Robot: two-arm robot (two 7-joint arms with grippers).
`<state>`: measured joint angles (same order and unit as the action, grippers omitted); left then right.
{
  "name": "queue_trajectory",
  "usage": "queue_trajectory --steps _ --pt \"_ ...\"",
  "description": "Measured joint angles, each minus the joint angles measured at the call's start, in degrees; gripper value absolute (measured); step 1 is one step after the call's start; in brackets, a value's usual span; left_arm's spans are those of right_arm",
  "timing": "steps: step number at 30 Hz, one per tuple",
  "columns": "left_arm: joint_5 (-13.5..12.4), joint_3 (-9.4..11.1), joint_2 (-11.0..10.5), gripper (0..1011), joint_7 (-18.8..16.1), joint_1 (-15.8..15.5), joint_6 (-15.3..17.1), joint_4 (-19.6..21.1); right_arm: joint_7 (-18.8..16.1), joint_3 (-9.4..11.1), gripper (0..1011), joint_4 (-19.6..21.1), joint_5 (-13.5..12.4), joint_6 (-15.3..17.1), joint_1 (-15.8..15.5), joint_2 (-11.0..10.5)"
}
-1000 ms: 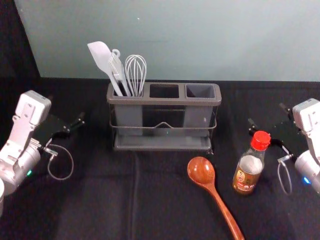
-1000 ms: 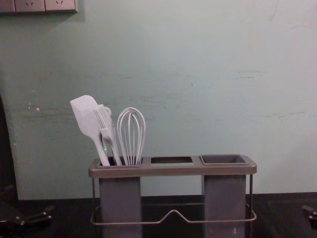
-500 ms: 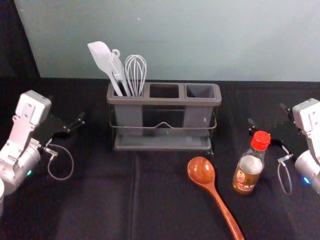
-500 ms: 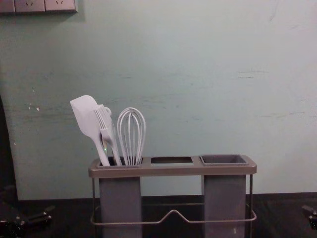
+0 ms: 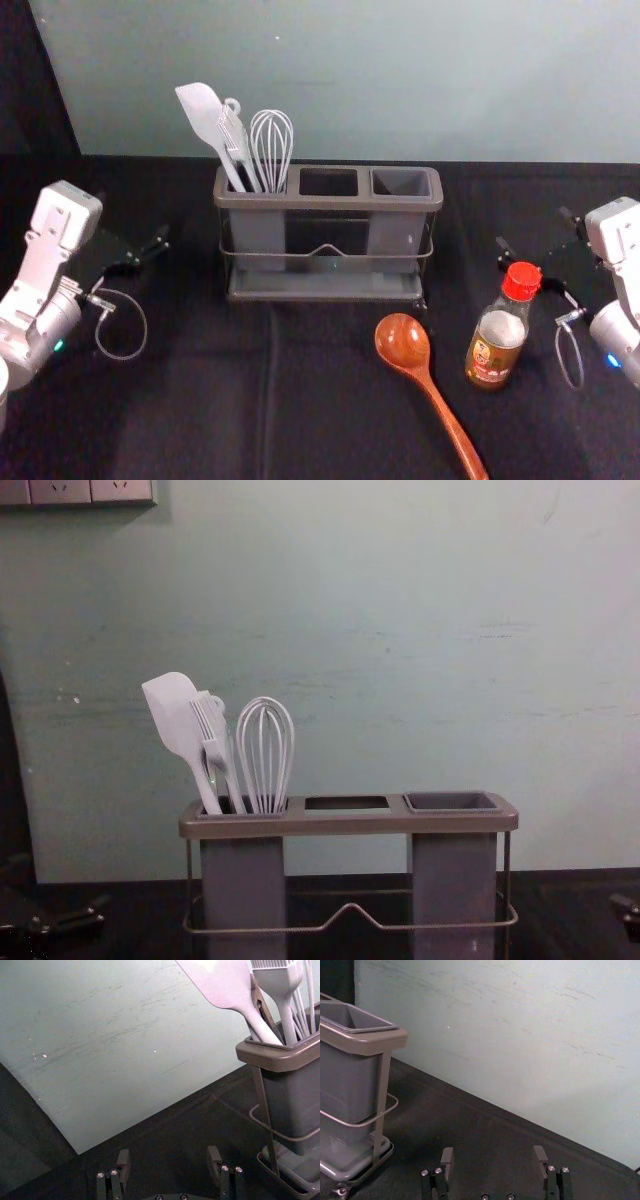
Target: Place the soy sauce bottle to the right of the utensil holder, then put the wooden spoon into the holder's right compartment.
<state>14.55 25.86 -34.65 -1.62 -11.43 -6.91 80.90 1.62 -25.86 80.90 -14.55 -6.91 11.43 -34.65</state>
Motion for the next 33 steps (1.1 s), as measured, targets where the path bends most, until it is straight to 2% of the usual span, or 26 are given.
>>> queue_trajectory --steps 12,19,24,28,33 --pt "0.0 0.0 0.0 1005 0.0 0.0 0.0 0.0 0.0 0.0 1003 0.0 0.0 0.0 0.0 0.0" --pt "0.0 0.0 0.0 1005 0.0 0.0 0.0 0.0 1.2 1.4 1003 2.4 1.8 -0.1 -2.7 -1.1" --pt "0.0 0.0 0.0 1005 0.0 0.0 0.0 0.0 1.5 4.5 1003 7.5 1.1 -1.2 -7.7 -3.9" --pt "0.0 0.0 0.0 1005 0.0 0.0 0.0 0.0 0.5 7.8 1003 12.0 -1.5 -1.9 -12.5 -6.7" --pt "0.0 0.0 0.0 1005 0.0 0.0 0.0 0.0 -1.3 10.8 1003 15.6 -4.3 -2.2 -17.0 -9.3"
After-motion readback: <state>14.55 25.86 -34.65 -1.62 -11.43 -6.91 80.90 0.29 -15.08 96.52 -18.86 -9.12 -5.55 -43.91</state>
